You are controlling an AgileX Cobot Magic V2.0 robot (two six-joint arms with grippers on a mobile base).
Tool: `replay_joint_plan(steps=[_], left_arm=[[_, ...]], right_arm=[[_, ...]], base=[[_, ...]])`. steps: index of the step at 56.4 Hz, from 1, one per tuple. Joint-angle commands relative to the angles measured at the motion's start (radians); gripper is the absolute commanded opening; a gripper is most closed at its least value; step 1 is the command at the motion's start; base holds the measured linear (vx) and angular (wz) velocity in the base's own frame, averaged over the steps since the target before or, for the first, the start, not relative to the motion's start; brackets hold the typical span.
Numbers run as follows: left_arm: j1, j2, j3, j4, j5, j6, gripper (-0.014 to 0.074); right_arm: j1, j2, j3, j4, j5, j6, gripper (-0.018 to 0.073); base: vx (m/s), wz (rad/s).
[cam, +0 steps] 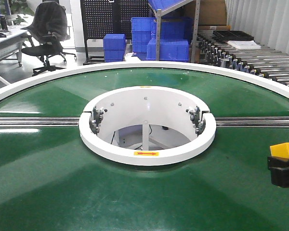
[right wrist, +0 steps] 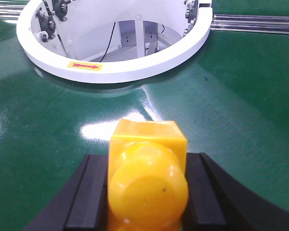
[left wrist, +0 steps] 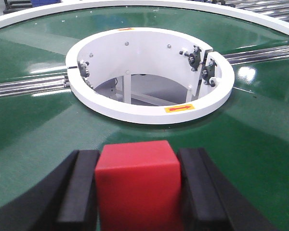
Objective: Pick red and yellow blocks into blue bin
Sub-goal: 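Lift both held blocks off the conveyor table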
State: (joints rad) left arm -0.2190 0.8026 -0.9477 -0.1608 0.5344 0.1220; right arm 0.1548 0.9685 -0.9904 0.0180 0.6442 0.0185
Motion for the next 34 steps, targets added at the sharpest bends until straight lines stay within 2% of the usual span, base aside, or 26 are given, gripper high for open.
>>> replay_joint_plan(steps=[1, 19, 34], left_arm=[[-0.008, -0.004, -0.028, -0.010, -0.076, 0.001, -0.0001], [-0.008, -0.004, -0.028, -0.010, -0.075, 0.001, -0.0001], [-0.008, -0.004, -0.028, -0.010, -0.075, 0.001, -0.0001]], right_arm=[[-0.004, -0.016, -0.026, -0.007, -0.073, -0.013, -0.0010], [-0.004, -0.016, -0.026, -0.007, -0.074, -0.013, -0.0010], [-0.004, -0.016, -0.026, -0.007, -0.074, -0.013, -0.0010]], base=[[0.00, 0.00], [-0.02, 0.08], [-0.08, 0.31]])
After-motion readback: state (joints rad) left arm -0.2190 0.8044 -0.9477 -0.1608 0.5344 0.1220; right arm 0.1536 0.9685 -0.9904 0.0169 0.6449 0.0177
